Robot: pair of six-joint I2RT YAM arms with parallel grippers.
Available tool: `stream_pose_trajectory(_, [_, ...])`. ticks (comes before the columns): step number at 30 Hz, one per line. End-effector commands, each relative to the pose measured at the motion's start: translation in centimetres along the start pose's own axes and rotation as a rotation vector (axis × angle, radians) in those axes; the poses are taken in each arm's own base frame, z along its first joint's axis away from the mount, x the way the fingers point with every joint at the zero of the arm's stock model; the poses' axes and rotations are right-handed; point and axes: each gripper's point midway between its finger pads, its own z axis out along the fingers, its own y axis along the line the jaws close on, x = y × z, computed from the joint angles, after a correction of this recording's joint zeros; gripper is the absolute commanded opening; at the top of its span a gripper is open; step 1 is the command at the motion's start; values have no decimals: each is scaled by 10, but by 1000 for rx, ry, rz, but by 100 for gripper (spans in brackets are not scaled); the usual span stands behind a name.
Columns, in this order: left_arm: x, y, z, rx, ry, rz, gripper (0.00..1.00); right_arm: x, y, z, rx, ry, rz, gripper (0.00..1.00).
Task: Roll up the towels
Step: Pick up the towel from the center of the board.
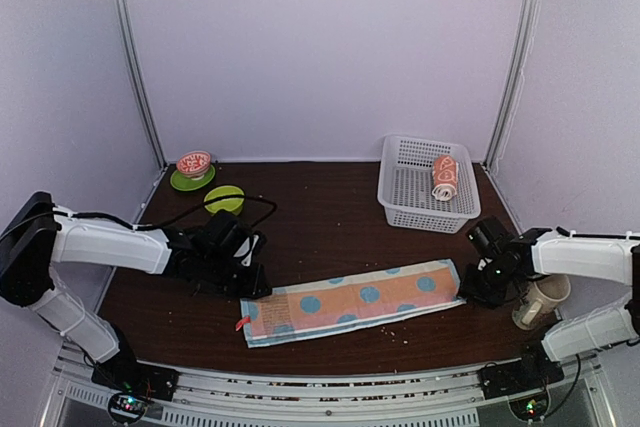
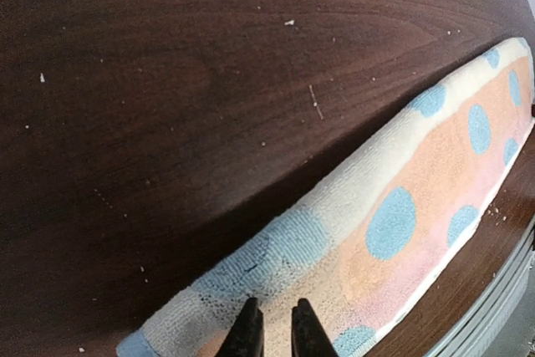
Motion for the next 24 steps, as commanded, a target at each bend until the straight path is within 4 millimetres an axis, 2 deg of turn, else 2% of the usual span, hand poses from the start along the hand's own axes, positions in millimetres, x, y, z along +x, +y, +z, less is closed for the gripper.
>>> stream_pose_trajectory(1, [-18, -15, -14, 57, -72, 30, 14, 13, -6, 10, 71, 67, -23, 46])
stream_pose_trajectory(8, [-20, -19, -25, 78, -100, 31, 13, 47, -5, 29, 152, 219, -91, 37])
stream_pose_trajectory(11, [-19, -18, -30, 81, -110, 35, 14, 60, -8, 34, 168, 260, -93, 29])
stream_pose_trajectory(16, [-18, -15, -34, 65, -115, 50, 13, 70, -8, 40, 175, 282, -87, 6])
stream_pose_trajectory(17, [-18, -14, -34, 60, -114, 53, 13, 69, -7, 40, 168, 273, -81, 1])
stream_pose_trajectory(20, [-18, -13, -37, 54, -114, 61, 13, 57, 2, 32, 134, 209, -59, 0])
stream_pose_trajectory(22, [-19, -12, -39, 46, -118, 64, 13, 41, 12, 19, 98, 131, -47, 0])
stream_pose_trajectory(24, [-21, -11, -41, 38, -125, 66, 13, 17, 30, -2, 36, 28, -51, 0])
